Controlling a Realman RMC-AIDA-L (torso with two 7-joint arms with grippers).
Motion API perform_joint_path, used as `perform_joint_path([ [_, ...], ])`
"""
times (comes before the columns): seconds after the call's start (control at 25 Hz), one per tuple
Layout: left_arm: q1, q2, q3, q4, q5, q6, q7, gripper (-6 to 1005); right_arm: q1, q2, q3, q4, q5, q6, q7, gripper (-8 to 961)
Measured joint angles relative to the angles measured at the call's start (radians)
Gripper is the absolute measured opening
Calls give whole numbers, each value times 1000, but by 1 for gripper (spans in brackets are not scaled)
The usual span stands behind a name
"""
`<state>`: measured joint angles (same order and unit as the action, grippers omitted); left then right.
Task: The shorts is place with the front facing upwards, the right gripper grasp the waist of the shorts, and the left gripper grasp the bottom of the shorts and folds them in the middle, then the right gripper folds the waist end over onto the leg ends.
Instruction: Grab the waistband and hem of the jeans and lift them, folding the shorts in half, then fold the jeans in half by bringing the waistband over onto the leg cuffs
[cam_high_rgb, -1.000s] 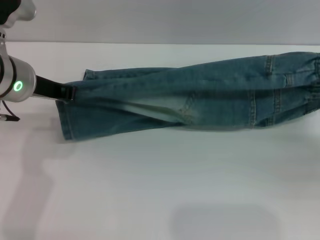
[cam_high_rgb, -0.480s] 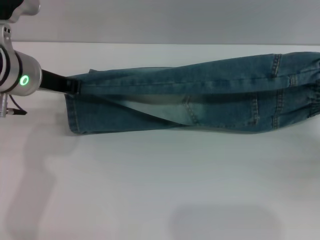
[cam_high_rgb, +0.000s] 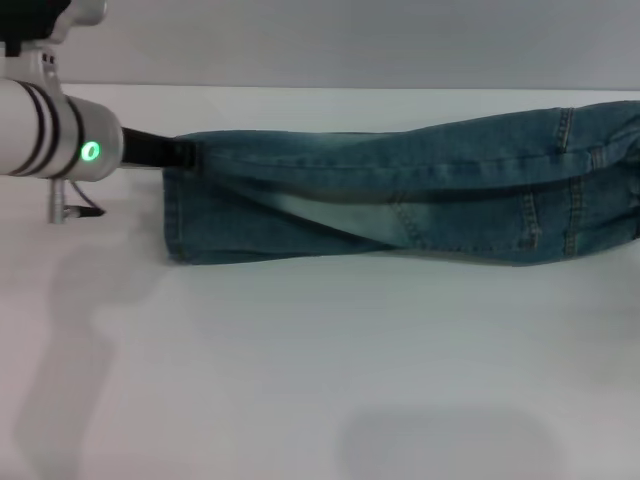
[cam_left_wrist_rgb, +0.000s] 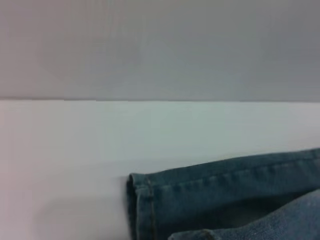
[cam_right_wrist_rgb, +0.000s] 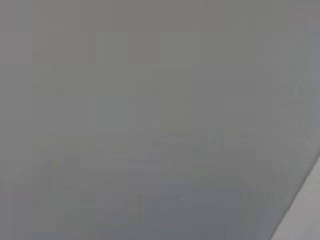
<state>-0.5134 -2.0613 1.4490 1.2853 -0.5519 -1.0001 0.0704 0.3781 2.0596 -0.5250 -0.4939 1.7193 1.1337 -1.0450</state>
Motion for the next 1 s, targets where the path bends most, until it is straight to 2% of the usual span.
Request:
perform_joint_path([
  [0.12,-47,1,-36,-142,-94,95,31,260,40,-24,18,54,15,-33,-90,25],
  [0.24,-77,1,-82,-218,-184,149,113,263,64,-49,31,67,24,-50,-132,33],
  [0.4,-86,2,-112,-231,-239,166,163,268,49,-71,22,36,22,-49,-169,246],
  [0.52,-82,2,-120,-229,-244,170,169,271,21,-63,20,13,22,-40,-198,420],
  [0.56,-80,2,-121,-228,-244,171,170,318,5,-55,20,-1,22,-36,-206,478],
  [0.64,-76,2,-123,-227,-246,170,170,411,-40,-32,20,-25,19,-24,-215,514],
  [0.68,-74,2,-123,-225,-247,167,171,458,-40,-32,20,-25,19,-24,-215,532],
  [0.76,-65,2,-124,-208,-250,156,174,542,-72,-14,20,-39,19,-20,-214,568],
  [0.8,-61,3,-123,-201,-251,152,175,579,-103,0,19,-52,19,-15,-212,586],
  [0.96,-56,3,-112,-174,-259,139,182,728,-135,9,18,-50,19,1,-206,658],
  [1.0,-58,3,-111,-173,-259,135,187,739,-146,10,19,-35,19,9,-205,676],
])
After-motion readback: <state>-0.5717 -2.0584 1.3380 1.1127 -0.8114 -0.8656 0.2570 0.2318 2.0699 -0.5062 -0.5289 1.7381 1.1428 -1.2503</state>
